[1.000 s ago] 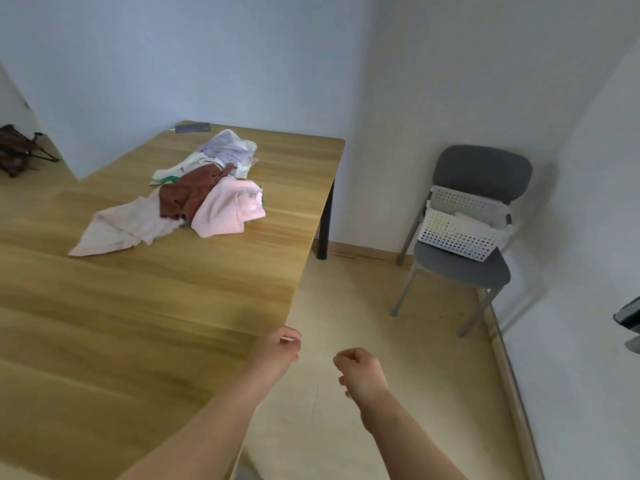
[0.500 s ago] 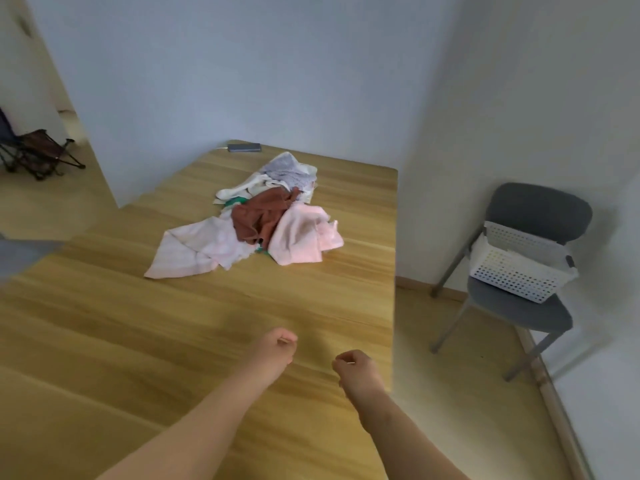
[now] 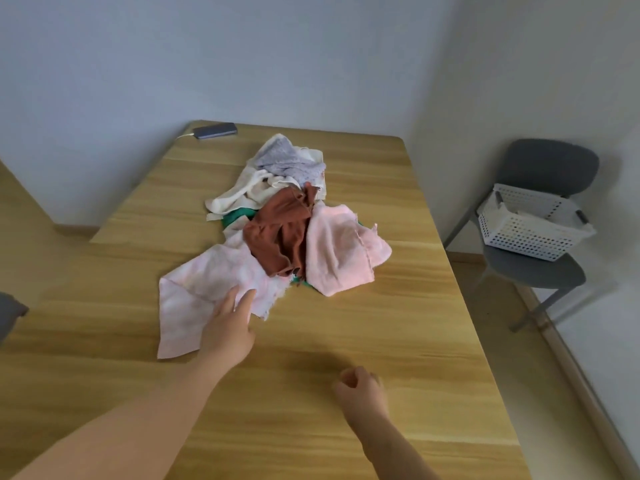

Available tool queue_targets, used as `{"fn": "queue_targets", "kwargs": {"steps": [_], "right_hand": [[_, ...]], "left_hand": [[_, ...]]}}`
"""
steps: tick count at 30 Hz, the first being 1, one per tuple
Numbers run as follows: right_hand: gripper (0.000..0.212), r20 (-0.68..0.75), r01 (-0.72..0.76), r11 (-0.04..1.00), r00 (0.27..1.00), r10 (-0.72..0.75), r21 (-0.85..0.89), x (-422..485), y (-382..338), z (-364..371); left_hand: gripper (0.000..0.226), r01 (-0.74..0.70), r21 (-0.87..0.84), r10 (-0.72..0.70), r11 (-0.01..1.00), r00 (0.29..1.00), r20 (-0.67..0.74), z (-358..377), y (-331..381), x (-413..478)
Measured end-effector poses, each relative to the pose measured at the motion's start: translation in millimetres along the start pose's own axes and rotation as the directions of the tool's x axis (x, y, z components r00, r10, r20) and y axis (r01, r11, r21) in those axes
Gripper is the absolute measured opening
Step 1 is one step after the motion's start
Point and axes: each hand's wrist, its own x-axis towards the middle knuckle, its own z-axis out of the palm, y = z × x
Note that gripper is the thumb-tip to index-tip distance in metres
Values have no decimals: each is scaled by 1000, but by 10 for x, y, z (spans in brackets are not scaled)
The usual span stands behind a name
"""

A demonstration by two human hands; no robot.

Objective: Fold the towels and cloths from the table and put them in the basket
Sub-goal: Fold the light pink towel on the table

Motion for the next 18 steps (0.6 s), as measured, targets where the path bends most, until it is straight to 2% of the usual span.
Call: {"fn": "queue_targets", "kwargs": {"steps": [2,3,5,7,8,9,11,14,15,16,18], "right_hand": [[10,-27,-26,1000,999,26,9,13,-9,15],[12,-35,-34,999,999,35,15,11,-14,21],[23,-41,-47,999,998,47,1,9,-29,31],[26,-42,-54,999,998,54,-1,-3,-62,33],[26,-43,-52,999,998,52,5,-9,-69,32],[24,-34,-51,998,998,52,22,-6,-66,30],[19,3,-35,995,999,34,94,-16,-63,12],[16,59,-17,949,998,-2,314,-154,-154,-53],[25,83,-14,924,996,-20,382,-214,-202,-95],[34,114,-13,896,993,-42,443,-274,-257,-147],[47,170,25,832,975,-143,555,-402,-353,-291]], "left_hand": [[75,-38,85,29,996,994,110,15,-27,188],[71,-44,127,27,991,991,134,-1,-20,239],[44,-52,148,33,988,991,129,-37,-11,272],[11,-75,97,63,992,991,119,-60,23,239],[9,-77,45,71,996,988,136,-62,35,202],[17,-59,-24,63,998,981,183,-54,59,176],[27,-38,-230,96,973,964,247,-115,202,79],[12,29,-407,49,913,983,179,-340,511,-73],[5,80,-496,-2,865,988,154,-422,608,-102],[4,158,-632,-56,759,982,178,-501,719,-127],[6,272,-859,-63,434,960,272,-677,976,-230]]}}
